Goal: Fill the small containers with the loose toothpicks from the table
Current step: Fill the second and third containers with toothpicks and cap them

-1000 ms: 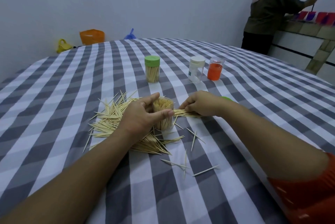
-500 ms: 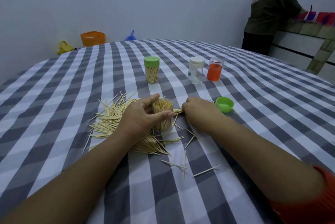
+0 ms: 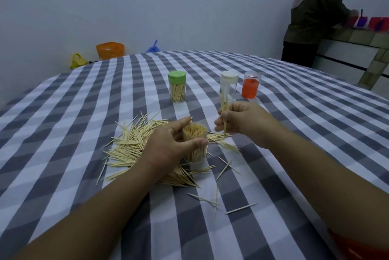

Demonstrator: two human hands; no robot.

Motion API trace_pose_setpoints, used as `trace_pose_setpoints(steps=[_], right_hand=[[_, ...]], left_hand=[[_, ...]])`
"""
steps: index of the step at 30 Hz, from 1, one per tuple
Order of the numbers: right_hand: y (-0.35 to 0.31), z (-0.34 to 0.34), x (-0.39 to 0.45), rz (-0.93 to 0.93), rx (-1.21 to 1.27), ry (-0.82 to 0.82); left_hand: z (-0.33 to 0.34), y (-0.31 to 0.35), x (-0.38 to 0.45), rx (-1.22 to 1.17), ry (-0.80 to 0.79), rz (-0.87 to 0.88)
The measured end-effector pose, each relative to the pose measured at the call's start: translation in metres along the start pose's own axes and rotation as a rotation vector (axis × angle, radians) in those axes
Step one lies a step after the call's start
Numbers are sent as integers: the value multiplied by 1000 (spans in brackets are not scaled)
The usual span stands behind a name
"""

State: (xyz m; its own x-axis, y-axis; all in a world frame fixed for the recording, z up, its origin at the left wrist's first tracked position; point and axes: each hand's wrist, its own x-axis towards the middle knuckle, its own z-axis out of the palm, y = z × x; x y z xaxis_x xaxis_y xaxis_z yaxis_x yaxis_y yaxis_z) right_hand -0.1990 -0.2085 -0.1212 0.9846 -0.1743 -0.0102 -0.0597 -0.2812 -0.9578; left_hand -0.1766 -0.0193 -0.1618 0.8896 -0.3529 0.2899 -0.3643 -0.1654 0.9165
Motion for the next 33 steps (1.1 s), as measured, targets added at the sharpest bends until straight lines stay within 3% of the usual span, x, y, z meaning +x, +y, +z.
trace_pose_setpoints(steps=[5,9,16,19,27,33], right_hand=[[-10,10,-4,-91,410,54],[-13,24,-9,-126,524,49],[1,40,-9,-107,124,26],[0,40,-12,-123,103,44],[5,47,-20,-238,-46,-2],[11,54,-23,-469,-340,7]], left_hand=[[0,0,0,-11,-4,-9],[2,0,-1,-42,-6,-25],[1,2,-2,-15,-18,-7],[1,0,-1,12,-15,-4],[1,5,-2,1,-21,-14],[-2,0,0,97,-14,31]])
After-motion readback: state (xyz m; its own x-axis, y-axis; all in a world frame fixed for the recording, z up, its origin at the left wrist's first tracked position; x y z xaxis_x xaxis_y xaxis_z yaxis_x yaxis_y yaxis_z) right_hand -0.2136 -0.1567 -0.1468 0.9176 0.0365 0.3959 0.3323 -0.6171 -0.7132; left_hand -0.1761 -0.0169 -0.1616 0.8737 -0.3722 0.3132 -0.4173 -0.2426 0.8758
